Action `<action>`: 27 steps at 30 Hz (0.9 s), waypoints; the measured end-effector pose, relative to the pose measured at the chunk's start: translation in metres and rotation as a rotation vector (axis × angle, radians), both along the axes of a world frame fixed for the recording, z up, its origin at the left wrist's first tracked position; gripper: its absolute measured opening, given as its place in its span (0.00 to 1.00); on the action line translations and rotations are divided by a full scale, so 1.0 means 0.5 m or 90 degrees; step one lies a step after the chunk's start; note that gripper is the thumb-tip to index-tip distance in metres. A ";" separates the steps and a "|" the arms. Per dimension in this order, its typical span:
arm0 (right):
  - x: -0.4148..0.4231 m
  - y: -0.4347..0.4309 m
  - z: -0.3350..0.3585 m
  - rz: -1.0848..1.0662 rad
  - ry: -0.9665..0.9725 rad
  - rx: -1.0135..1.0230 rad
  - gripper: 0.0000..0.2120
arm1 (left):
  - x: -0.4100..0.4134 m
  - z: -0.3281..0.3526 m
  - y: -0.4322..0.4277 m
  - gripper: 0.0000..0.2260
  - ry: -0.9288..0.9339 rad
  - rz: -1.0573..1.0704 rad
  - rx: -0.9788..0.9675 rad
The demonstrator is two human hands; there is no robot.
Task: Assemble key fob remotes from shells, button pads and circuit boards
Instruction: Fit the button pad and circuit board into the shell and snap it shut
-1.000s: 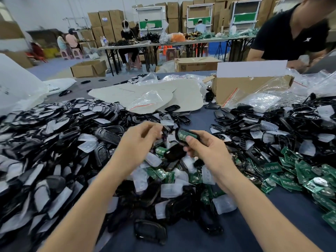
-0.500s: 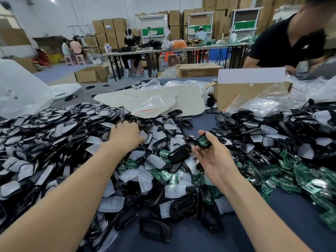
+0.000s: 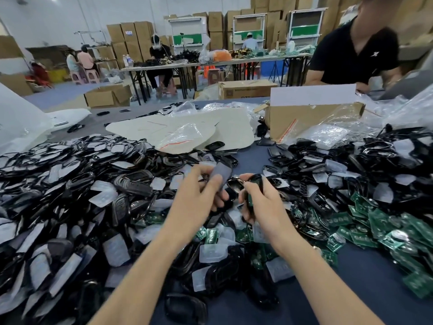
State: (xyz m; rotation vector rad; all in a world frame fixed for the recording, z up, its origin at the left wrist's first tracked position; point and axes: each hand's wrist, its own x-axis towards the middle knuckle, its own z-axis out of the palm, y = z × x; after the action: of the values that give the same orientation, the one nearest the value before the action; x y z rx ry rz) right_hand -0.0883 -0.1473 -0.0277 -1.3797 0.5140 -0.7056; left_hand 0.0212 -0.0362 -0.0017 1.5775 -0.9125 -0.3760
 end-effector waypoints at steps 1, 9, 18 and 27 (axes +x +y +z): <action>-0.001 0.000 0.000 -0.002 0.000 -0.013 0.08 | -0.017 -0.017 -0.006 0.03 0.023 -0.003 -0.014; -0.002 -0.009 -0.012 0.021 -0.020 -0.088 0.09 | -0.052 -0.064 -0.031 0.06 0.005 -0.024 -0.063; 0.010 0.003 -0.012 0.052 -0.115 0.007 0.08 | -0.055 -0.072 -0.033 0.08 0.119 -0.029 -0.143; 0.009 0.020 0.000 0.079 -0.165 0.131 0.06 | -0.051 -0.074 -0.029 0.09 0.128 -0.020 -0.173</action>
State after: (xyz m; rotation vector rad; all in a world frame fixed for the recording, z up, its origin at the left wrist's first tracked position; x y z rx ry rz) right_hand -0.0839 -0.1374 -0.0275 -1.0988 0.2832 -0.6979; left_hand -0.0044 -0.0505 -0.0386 1.2542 -0.7971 -0.4062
